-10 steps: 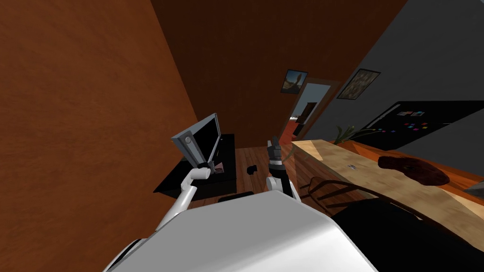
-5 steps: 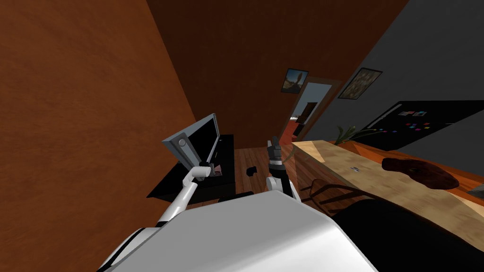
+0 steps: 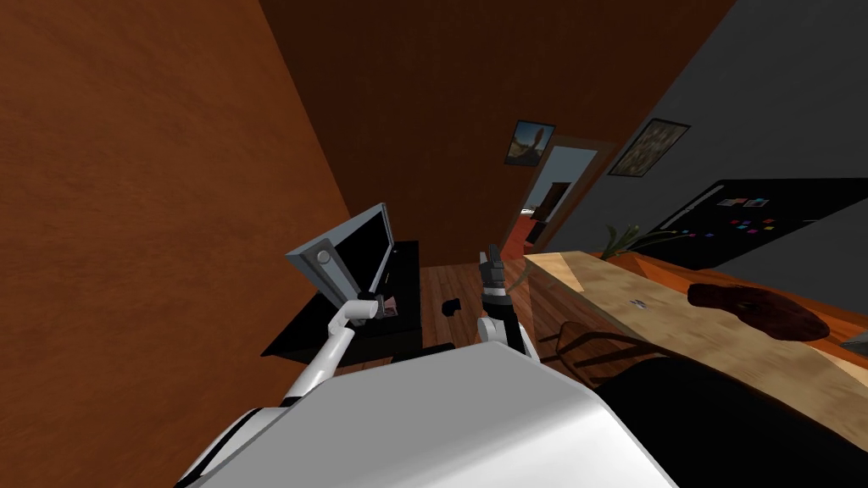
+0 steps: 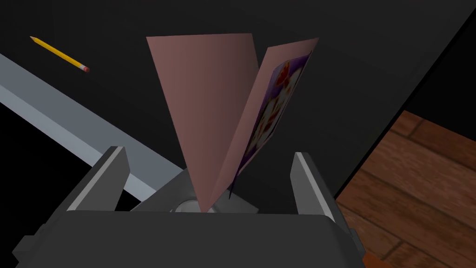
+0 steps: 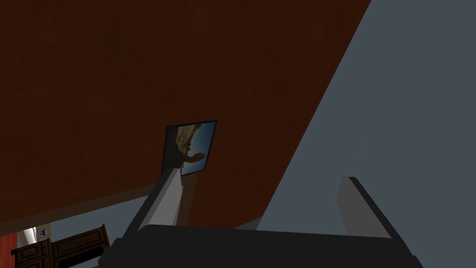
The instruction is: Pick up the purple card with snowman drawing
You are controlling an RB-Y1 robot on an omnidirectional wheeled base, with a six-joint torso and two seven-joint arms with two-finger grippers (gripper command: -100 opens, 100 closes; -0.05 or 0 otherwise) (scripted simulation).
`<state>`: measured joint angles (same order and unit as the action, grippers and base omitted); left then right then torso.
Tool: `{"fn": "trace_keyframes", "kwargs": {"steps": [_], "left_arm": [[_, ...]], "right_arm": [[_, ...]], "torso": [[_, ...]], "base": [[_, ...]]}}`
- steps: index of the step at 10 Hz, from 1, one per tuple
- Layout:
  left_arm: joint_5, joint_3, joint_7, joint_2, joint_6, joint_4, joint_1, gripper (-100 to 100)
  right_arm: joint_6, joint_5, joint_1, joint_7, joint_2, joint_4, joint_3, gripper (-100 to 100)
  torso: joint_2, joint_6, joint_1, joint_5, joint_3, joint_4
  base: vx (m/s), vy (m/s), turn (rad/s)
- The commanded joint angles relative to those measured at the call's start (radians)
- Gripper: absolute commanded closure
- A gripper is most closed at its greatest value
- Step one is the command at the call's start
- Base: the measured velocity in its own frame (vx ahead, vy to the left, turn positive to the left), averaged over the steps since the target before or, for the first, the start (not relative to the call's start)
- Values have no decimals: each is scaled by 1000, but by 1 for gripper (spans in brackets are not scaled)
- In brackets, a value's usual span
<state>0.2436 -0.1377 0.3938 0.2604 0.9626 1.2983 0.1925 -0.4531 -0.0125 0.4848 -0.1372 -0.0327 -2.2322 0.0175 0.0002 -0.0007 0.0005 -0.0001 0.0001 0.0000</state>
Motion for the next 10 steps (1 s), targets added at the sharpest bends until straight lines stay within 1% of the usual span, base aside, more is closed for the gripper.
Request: {"fn": "trace_keyframes", "kwargs": {"steps": [1, 2, 3, 4, 8, 9, 10], "left_arm": [[-5, 3, -8, -9, -28, -29, 1, -100], [-8, 6, -13, -14, -44, -46, 0, -100], [-6, 4, -9, -11, -31, -34, 0, -100], [-6, 4, -10, -11, -35, -36, 0, 100], [-6, 5, -10, -10, -35, -35, 1, 100], [-6, 5, -10, -10, -35, -35, 1, 0], [-1, -1, 0, -2, -5, -5, 2, 100]], "right_arm": [[0, 0, 0, 0, 0, 0, 0, 0], [0, 0, 0, 0, 0, 0, 0, 0], [0, 0, 0, 0, 0, 0, 0, 0], [0, 0, 0, 0, 0, 0, 0, 0], [0, 0, 0, 0, 0, 0, 0, 0], [0, 0, 0, 0, 0, 0, 0, 0], [0, 0, 0, 0, 0, 0, 0, 0]], "torso": [[0, 0, 0, 0, 0, 0], [0, 0, 0, 0, 0, 0], [0, 0, 0, 0, 0, 0], [0, 0, 0, 0, 0, 0], [-1, 1, 0, 1, -1, -1], [-2, 1, 0, 1, -2, -1], [-2, 1, 0, 1, -2, -1]], "base": [[0, 0, 0], [0, 5, -13], [0, 0, 0], [0, 0, 0], [0, 0, 0], [0, 0, 0], [7, -4, 11]]}}
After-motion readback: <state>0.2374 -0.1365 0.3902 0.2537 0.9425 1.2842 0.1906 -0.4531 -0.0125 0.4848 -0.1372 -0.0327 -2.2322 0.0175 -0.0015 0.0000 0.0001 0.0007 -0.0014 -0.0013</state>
